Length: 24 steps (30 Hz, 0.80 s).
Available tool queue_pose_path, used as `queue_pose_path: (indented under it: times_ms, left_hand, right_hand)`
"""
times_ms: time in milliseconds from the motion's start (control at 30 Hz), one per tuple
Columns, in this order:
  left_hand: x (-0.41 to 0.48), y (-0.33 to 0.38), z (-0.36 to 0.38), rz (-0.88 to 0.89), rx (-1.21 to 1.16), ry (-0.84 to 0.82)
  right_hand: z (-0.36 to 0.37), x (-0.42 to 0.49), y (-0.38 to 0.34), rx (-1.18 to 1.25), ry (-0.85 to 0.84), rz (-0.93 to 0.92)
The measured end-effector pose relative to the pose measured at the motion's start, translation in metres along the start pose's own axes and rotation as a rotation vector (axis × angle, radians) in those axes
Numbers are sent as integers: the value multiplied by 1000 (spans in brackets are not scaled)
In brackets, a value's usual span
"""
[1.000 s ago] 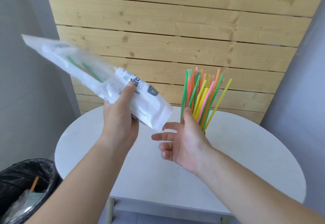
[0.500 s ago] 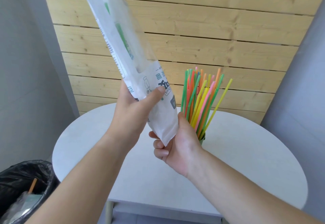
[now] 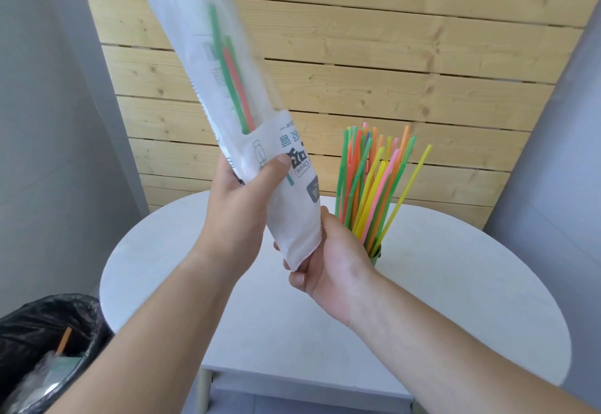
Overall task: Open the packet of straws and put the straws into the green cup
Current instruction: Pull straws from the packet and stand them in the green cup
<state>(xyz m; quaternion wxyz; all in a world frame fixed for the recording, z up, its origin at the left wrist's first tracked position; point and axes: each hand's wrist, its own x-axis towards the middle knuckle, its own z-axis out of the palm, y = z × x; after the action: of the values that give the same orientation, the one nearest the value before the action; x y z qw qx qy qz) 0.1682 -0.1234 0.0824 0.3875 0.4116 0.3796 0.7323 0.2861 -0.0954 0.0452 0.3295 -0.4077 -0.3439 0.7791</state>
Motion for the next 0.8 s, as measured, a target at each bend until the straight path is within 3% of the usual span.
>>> queue_pose_path:
  times_ms: [233,467,667,800]
  left_hand:
    - [-9,-9,9,-148,-109,-60]
    - [-4,-7,-2,-83,-113,-78]
    - [5,-5,-25,-156,-110,-129]
    - [8,-4,-32,-141,-164,-57]
  right_hand:
    - [0,1,-1,-47,55,-8]
    - [0,-6,-4,-58,33,20]
    - [-7,-10,-8,-44,94,11]
    - [-10,-13,-11,-15,94,-62]
